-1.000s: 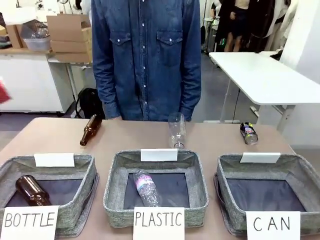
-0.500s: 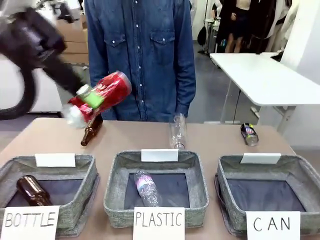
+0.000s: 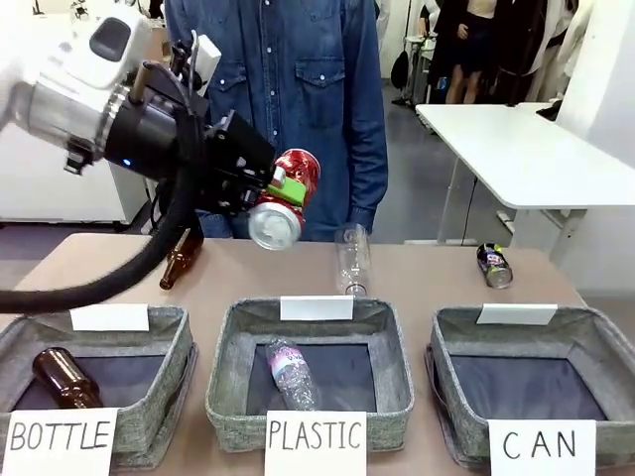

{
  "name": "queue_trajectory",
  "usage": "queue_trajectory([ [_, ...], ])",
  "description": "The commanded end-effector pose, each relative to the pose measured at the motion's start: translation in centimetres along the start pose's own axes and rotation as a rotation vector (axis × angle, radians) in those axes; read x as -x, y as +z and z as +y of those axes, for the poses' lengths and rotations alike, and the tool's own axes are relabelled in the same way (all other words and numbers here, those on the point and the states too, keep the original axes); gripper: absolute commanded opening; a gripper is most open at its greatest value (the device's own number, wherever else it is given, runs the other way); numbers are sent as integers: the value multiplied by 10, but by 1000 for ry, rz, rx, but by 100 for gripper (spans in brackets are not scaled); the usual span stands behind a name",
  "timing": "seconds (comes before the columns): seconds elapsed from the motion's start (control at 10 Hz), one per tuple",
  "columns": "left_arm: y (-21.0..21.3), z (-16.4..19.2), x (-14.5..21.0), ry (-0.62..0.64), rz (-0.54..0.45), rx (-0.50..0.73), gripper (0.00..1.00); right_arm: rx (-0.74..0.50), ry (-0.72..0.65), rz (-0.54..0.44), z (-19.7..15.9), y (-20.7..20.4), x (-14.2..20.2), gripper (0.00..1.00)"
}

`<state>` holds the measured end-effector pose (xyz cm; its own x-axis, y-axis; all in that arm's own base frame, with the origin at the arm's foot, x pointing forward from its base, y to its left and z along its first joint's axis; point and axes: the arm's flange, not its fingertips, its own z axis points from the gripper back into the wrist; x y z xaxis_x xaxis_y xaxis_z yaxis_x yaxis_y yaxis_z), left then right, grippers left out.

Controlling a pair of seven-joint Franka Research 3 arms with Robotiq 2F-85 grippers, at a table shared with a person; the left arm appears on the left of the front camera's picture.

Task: Sort the can waste into the basket.
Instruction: Pick up the can waste from the table and place it in the right Fabric basket.

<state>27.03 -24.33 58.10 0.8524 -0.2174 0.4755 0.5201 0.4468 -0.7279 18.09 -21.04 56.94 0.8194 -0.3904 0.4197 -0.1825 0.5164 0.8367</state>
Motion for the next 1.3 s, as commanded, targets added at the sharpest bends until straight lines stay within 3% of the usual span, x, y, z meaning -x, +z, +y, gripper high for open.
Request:
queue_trajectory([
  [0.0, 17, 1, -9, -79, 69, 27, 40, -17, -10, -9, 6, 1, -3, 100],
  [0.2, 7, 0, -2, -29, 34, 3, 40, -17, -10, -9, 6, 1, -3, 100],
  [0.3, -18, -28, 3, -308, 125, -132, 40, -17, -10, -9, 6, 1, -3, 100],
  [0.4, -68, -45, -12, -459, 223, -298, 40, -17, -10, -9, 6, 1, -3, 100],
  [0.5, -119, -61, -28, -612, 339, -325, 40, -17, -10, -9, 6, 1, -3, 100],
  [0.6, -163, -77, -39, -751, 374, -410, 40, -17, -10, -9, 6, 1, -3, 100],
  [0.7, -201, -89, -51, -842, 400, -414, 40, -17, -10, -9, 6, 1, -3, 100],
  [0.9, -267, -103, -70, -910, 426, -339, 40, -17, -10, -9, 6, 1, -3, 100],
  [1.2, -337, -113, -64, -1040, 446, -312, 40, -17, -10, -9, 6, 1, -3, 100],
])
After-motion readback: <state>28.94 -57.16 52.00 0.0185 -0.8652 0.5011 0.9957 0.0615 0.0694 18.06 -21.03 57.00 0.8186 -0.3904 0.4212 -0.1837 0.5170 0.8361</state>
